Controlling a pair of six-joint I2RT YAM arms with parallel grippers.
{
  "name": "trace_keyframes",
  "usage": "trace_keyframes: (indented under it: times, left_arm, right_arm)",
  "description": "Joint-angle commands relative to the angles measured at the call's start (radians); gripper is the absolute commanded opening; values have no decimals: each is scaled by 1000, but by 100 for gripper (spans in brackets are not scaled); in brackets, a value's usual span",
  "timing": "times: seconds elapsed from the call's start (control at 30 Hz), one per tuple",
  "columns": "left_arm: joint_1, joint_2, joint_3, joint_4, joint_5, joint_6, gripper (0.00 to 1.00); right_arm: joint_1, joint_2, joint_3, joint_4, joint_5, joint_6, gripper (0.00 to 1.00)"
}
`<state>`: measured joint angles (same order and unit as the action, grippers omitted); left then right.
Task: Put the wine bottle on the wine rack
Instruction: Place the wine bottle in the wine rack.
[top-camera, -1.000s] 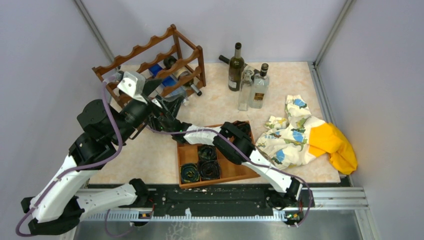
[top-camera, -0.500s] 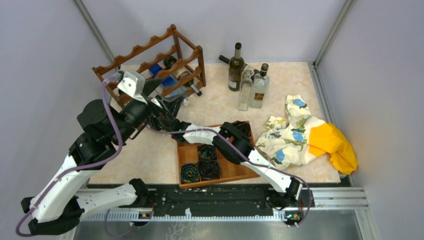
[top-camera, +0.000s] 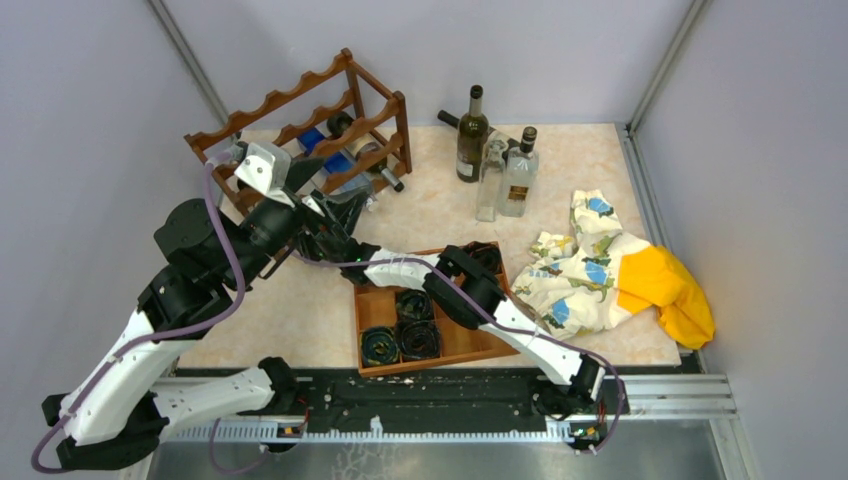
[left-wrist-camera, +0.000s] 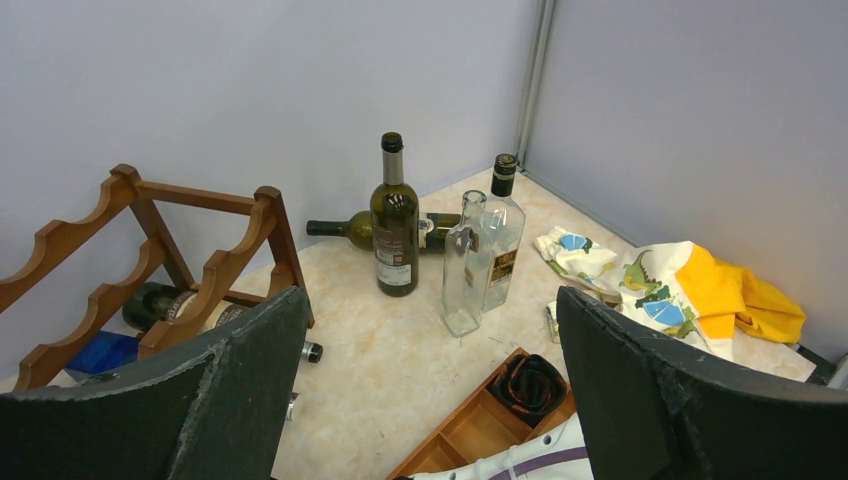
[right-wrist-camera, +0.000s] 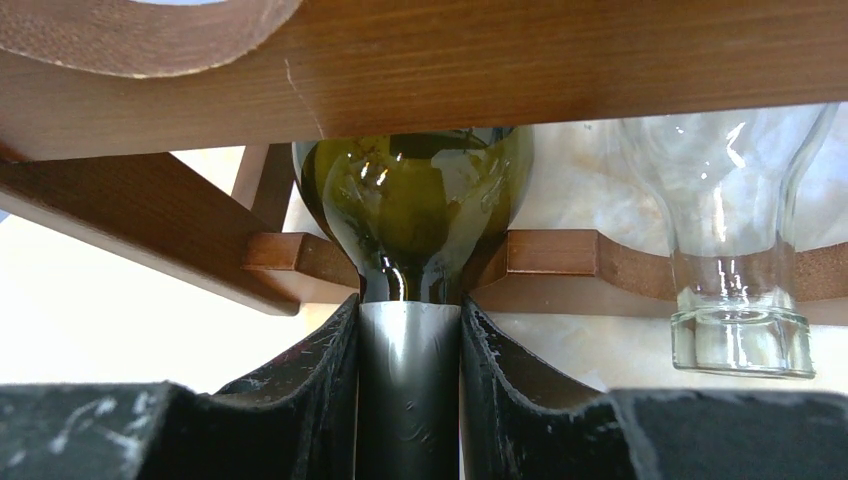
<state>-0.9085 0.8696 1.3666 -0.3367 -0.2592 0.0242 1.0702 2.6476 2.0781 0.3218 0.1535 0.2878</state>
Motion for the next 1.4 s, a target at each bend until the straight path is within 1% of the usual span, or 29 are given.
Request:
trace_keyframes:
  times: [0.0,0.43,0.5,0.6,1.07,1.37]
  left_arm:
    - [-6,1,28,16,-6,11,99]
    - [-6,9,29,20,-3,14,99]
    - [-6,11,29,22,-3,15,99]
    - [-6,18,34,21,0,18,99]
    - [-6,23,37,23,3,26,99]
    - [-6,15,30,25,1,29,99]
  right_arm:
    - [-5,-26,112,161,38,26,12]
    - [-6,-8,148,162,58,54,15]
    - [-6,-7,153,164,62,58,18]
    - [-6,-8,157,167,64,69,19]
    - [-6,-26,169,188,49,89,20]
    - [-5,-38,187,152,36,148,19]
